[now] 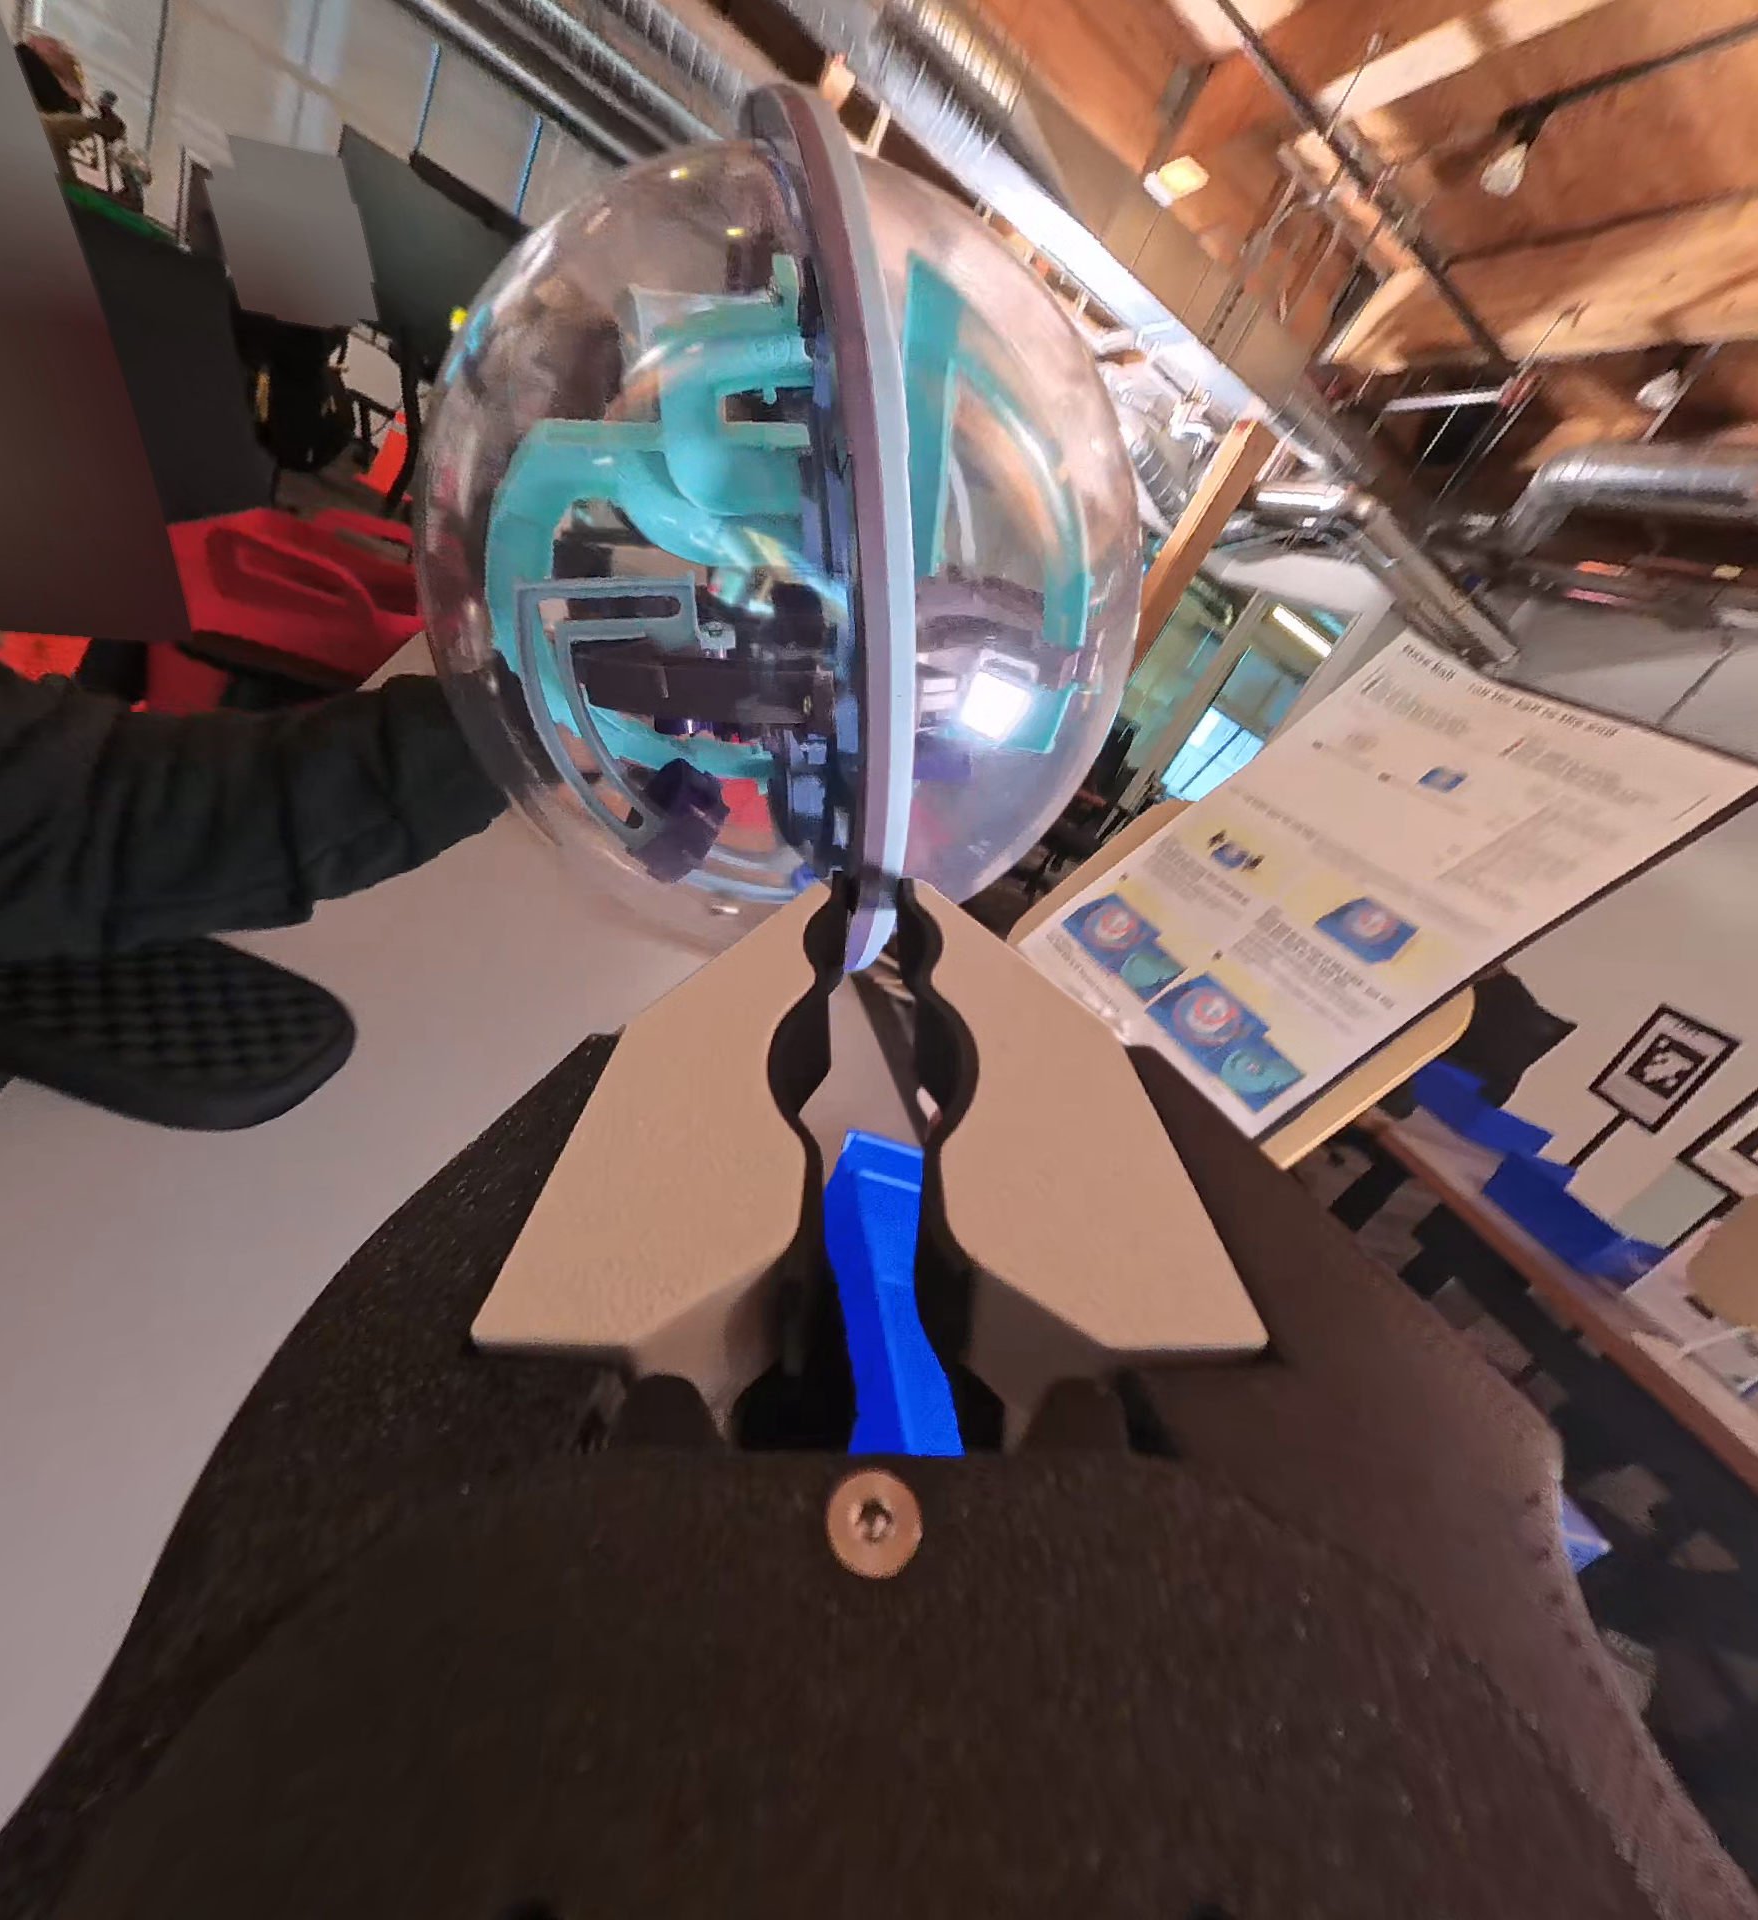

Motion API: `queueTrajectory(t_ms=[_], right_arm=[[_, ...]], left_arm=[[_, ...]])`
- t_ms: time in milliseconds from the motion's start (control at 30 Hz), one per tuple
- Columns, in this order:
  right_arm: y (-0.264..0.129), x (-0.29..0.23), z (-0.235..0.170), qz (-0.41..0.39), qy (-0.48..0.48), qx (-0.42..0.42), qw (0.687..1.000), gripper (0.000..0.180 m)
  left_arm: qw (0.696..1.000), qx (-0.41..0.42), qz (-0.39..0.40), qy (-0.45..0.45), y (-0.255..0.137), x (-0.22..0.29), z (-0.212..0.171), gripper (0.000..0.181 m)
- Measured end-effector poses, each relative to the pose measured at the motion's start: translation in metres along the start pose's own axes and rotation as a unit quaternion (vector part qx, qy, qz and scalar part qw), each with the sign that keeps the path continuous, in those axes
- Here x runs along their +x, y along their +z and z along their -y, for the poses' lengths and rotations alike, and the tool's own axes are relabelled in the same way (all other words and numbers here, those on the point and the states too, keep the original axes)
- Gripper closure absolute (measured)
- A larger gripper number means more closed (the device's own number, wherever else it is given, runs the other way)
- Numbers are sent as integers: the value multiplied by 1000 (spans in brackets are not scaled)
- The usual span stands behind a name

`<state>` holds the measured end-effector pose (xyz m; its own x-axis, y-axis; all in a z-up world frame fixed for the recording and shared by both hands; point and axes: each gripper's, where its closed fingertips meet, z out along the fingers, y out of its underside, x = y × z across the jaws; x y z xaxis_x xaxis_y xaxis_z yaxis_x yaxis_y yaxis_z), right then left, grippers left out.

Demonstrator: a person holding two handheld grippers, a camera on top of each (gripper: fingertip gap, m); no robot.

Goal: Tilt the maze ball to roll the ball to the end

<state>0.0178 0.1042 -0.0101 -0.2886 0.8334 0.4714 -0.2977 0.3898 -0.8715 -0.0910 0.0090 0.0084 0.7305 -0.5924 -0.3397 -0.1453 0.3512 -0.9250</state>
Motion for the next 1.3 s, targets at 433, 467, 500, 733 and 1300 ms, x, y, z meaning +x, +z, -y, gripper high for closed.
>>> queueTrajectory(t_ms=[433, 467, 500, 733, 1300], right_arm=[[4, 9, -6, -18, -22, 6, 1000, 173], [4, 8, -5, -16, -19, 9, 1000, 173], [4, 8, -5, -14, -16, 13, 1000, 173], [3, 5, -5, -10, -5, 16, 1000, 173], [0, 7, -7, -14, 0, 7, 1000, 173]], left_arm=[[997, 48, 8, 61, 11, 10, 35, 174], [997, 51, 7, 62, 10, 12, 36, 174], [997, 51, 8, 64, 10, 13, 36, 174], [997, 52, 3, 60, 9, 15, 35, 174], [998, 54, -3, 31, 9, 9, 25, 174]])
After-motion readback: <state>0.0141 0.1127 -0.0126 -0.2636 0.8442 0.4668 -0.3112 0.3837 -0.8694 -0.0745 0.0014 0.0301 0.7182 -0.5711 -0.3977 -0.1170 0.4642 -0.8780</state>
